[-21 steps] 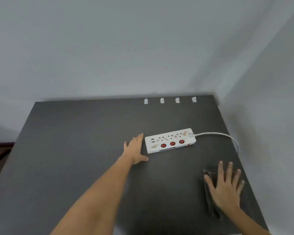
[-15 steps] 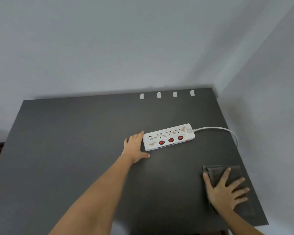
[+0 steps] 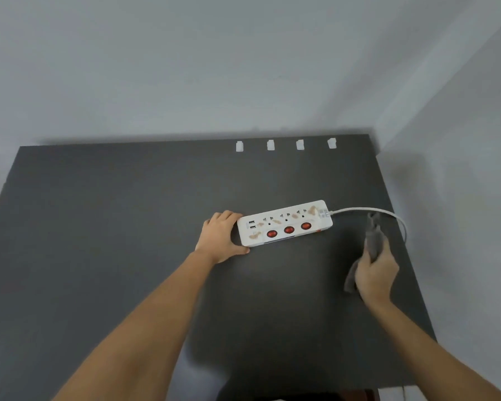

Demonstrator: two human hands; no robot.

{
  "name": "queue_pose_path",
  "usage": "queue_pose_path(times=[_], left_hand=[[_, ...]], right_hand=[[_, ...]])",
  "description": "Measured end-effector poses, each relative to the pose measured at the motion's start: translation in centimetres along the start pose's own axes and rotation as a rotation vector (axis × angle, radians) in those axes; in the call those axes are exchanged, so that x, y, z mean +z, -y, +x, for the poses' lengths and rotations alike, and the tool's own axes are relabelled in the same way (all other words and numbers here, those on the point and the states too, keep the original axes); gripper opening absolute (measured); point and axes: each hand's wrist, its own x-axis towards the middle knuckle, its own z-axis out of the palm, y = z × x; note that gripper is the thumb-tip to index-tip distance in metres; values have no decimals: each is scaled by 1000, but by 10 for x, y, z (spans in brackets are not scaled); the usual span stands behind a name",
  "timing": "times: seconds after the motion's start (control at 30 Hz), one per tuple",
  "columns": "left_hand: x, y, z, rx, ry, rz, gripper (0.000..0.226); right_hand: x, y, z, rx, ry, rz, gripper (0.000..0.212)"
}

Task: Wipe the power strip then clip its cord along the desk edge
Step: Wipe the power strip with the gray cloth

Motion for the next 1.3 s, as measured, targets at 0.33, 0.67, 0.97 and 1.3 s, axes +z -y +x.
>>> queue_pose_path(times=[0.33,0.67,0.97,1.3], left_hand=[[0,-2,-2,-1,-30,88,80],[0,-2,-3,-6,-38,80,80],[1,0,-2,2,-47,101,75],[2,3,-3,3,-38,59,80]], right_hand=[[78,27,27,-433,453,-335,67],[24,83,18,-261,356,-90,38],[116,82,-40,-651,843,-260,66],[66,101,20,-282,402,-158,47]])
